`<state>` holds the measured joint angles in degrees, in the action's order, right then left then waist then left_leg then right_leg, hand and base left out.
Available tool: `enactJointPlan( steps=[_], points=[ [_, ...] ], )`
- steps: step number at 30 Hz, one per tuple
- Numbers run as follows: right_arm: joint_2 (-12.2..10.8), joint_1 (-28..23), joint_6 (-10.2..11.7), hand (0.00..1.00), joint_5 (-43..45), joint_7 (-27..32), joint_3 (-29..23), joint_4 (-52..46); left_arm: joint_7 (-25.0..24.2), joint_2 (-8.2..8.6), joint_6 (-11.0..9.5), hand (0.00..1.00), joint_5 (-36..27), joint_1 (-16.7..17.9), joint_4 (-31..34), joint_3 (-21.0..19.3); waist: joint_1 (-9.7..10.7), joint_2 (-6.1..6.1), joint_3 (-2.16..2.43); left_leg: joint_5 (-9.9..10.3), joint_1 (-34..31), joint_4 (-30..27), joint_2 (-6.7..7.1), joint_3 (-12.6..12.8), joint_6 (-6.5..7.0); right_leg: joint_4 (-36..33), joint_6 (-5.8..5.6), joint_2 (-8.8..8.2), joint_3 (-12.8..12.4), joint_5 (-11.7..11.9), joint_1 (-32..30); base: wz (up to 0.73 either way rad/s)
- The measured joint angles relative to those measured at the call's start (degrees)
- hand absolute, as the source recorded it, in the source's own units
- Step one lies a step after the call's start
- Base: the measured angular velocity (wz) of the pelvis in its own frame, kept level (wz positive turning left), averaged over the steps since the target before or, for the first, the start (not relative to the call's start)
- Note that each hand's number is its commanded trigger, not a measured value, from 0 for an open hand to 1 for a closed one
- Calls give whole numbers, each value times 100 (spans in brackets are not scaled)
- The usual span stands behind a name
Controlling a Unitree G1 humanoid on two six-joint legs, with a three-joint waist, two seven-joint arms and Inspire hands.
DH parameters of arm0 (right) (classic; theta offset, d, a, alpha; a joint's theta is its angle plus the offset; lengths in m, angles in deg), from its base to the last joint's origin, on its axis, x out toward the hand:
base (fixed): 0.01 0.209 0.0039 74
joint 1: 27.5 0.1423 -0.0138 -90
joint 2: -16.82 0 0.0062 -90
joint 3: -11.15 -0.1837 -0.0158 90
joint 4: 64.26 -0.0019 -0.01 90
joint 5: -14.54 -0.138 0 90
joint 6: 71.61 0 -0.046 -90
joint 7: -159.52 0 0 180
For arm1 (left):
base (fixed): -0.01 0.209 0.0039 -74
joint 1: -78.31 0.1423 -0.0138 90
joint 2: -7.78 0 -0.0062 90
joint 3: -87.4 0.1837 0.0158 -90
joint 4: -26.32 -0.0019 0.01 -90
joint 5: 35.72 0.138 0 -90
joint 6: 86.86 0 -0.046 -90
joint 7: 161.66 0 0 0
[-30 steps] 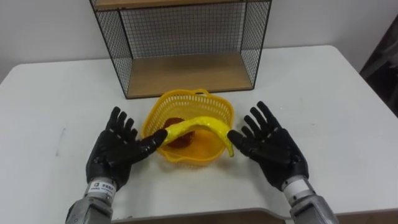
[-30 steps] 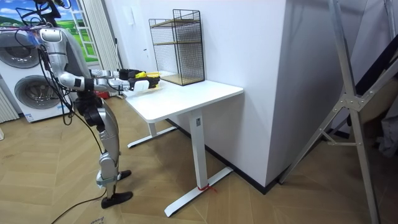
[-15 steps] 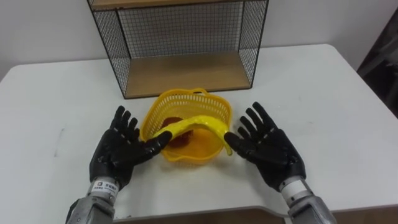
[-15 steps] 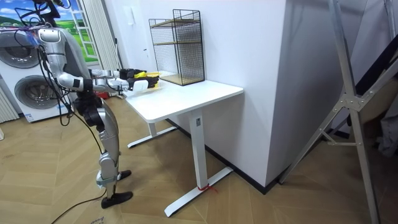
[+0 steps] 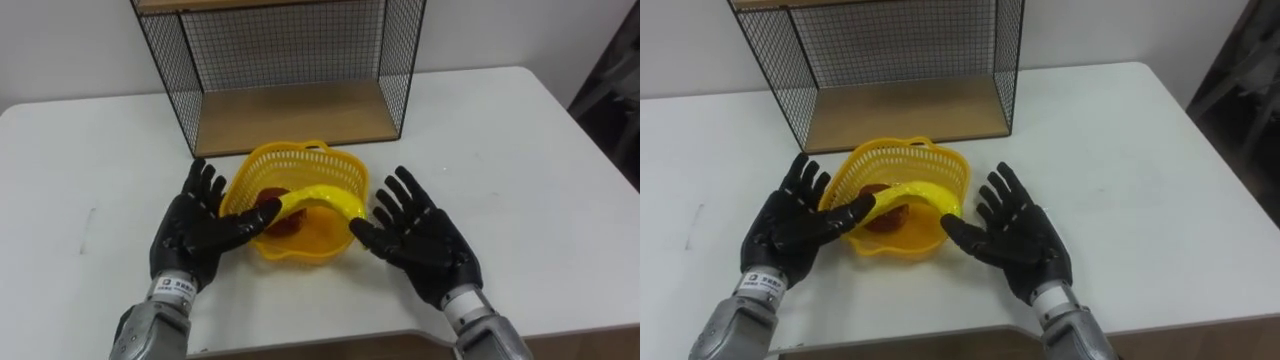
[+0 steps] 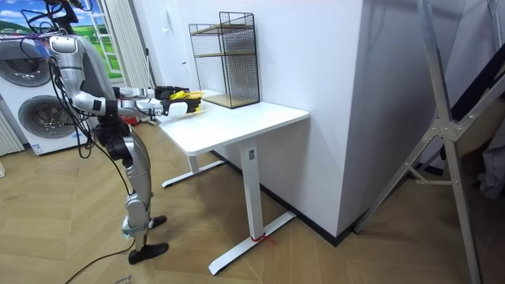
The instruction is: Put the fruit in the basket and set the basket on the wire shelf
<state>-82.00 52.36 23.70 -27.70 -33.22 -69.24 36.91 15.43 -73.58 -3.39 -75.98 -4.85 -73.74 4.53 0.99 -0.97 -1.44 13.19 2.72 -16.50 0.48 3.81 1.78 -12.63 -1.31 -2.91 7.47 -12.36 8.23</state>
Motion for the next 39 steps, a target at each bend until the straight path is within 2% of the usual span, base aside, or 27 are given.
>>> enactJointPlan(
  steps=[6,10,14,26,39],
  points=[
    [8,32,-2,0,2,-26,62,12,-1,9,11,0,-11,-111,-28,34,7,-9,4,0,-30,-3,-7,22,0,-16,0,0,-18,0,-47,-1],
    [30,272,-17,0,-7,-71,250,15,-2,4,17,0,-29,-224,-60,250,7,-11,6,0,-74,-15,-22,62,0,-26,14,4,-34,10,-102,-3],
    [53,459,-19,0,-5,-81,272,202,-7,-18,17,0,-30,-230,-89,269,18,-11,6,0,-60,-13,-22,77,0,-25,14,4,-47,10,-100,-1],
    [122,462,-19,0,89,-40,322,200,-18,-27,32,0,-51,-232,-191,371,2,-28,16,0,-57,-14,-22,85,0,-14,14,11,-83,10,-99,0],
    [140,718,-12,0,680,288,387,199,-114,-69,31,0,-18,-234,-353,735,10,-26,10,0,8,21,-15,61,0,-6,14,13,-80,10,-1,0]
  ],
)
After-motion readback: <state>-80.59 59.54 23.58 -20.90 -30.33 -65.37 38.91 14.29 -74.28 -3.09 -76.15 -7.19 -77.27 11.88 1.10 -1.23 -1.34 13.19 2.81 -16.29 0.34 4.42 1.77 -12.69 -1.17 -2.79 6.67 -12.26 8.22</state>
